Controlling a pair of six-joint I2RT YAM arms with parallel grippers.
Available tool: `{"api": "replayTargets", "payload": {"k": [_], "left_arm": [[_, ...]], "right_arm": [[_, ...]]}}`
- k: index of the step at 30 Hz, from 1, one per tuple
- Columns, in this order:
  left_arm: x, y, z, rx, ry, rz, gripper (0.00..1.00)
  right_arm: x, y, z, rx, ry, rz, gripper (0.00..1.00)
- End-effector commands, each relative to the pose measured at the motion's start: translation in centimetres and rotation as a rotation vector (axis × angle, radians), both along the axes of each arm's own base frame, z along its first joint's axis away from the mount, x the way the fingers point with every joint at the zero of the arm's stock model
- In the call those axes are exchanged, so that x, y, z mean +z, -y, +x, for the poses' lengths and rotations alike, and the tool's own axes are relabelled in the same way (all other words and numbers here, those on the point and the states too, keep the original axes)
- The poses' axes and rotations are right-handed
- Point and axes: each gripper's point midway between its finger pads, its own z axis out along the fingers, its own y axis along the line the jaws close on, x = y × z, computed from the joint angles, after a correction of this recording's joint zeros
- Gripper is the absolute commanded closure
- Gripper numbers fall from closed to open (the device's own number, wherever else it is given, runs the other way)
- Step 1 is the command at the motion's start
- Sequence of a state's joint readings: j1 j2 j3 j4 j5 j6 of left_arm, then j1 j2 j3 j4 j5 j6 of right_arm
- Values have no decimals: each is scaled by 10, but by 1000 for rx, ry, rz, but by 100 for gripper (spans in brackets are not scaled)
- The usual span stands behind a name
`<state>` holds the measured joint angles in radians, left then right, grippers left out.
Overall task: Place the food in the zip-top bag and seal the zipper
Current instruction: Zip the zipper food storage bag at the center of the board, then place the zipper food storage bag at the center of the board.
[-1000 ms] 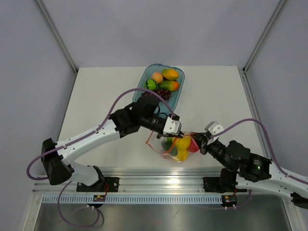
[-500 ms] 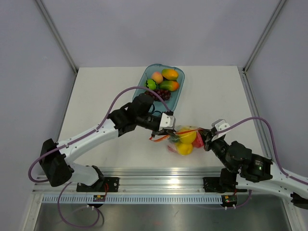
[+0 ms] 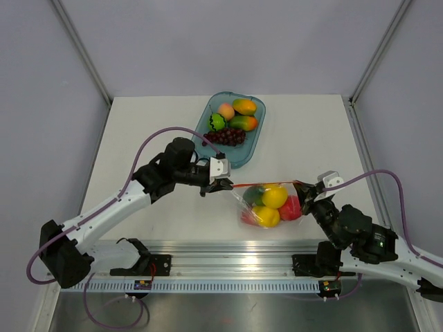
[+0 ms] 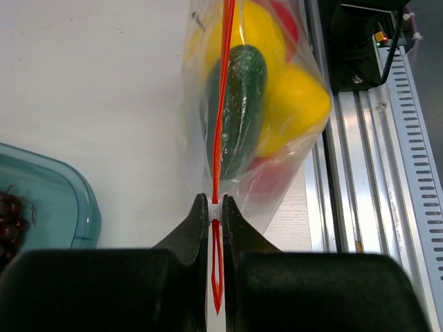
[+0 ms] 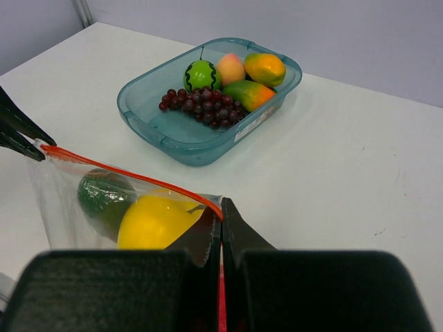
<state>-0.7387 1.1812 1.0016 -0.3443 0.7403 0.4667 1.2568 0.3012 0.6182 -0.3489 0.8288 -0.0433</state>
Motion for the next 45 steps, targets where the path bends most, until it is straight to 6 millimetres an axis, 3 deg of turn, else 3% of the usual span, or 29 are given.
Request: {"api": "replayTargets", "payload": {"k": [1, 14, 19, 22, 26, 29, 30, 31, 32, 33, 36, 37, 38, 39, 40, 41, 44, 45], "left_arm": [[-17, -23, 9, 123, -32, 59, 100], [-48, -57, 9, 262, -65, 153, 100], [-45, -59, 6, 259, -71, 151, 100], [-34, -55, 7, 251, -54, 112, 100], [-1, -32, 13, 215, -72, 1, 100], [28, -9, 28, 195, -68, -64, 100], [22, 1, 33, 190, -82, -40, 100], [41, 8, 41, 188, -43, -62, 100], [43, 14, 44, 186, -34, -61, 100], [36, 25, 50, 180, -38, -42, 100], [61, 49, 65, 157, 16, -112, 100], [54, 59, 73, 159, 1, -108, 100], [71, 68, 82, 159, 32, -153, 100], [75, 73, 86, 155, 33, -167, 100], [66, 83, 93, 153, 7, -158, 100], [81, 90, 101, 156, 32, -189, 100], [68, 104, 125, 191, 16, -162, 100], [78, 108, 133, 208, 38, -171, 100]], "right_arm": [[26, 19, 6, -104, 24, 114, 100], [30, 27, 5, -124, 25, 129, 100], [31, 27, 4, -115, 24, 142, 100], [29, 21, 4, -99, 19, 133, 100], [33, 15, 9, -119, 26, 134, 100], [38, 33, 17, -258, 32, 167, 100], [42, 47, 19, -337, 27, 195, 100], [47, 55, 18, -365, 30, 220, 100], [51, 64, 18, -402, 35, 247, 100], [54, 70, 17, -412, 56, 220, 100], [71, 80, 15, -418, 96, 251, 100], [74, 77, 16, -418, 96, 237, 100], [79, 75, 17, -414, 98, 219, 100], [80, 71, 18, -406, 97, 190, 100], [74, 58, 21, -394, 88, 117, 100], [77, 51, 23, -377, 84, 105, 100], [67, 20, 30, -337, 54, 11, 100], [60, 5, 34, -322, 42, -30, 100]]}}
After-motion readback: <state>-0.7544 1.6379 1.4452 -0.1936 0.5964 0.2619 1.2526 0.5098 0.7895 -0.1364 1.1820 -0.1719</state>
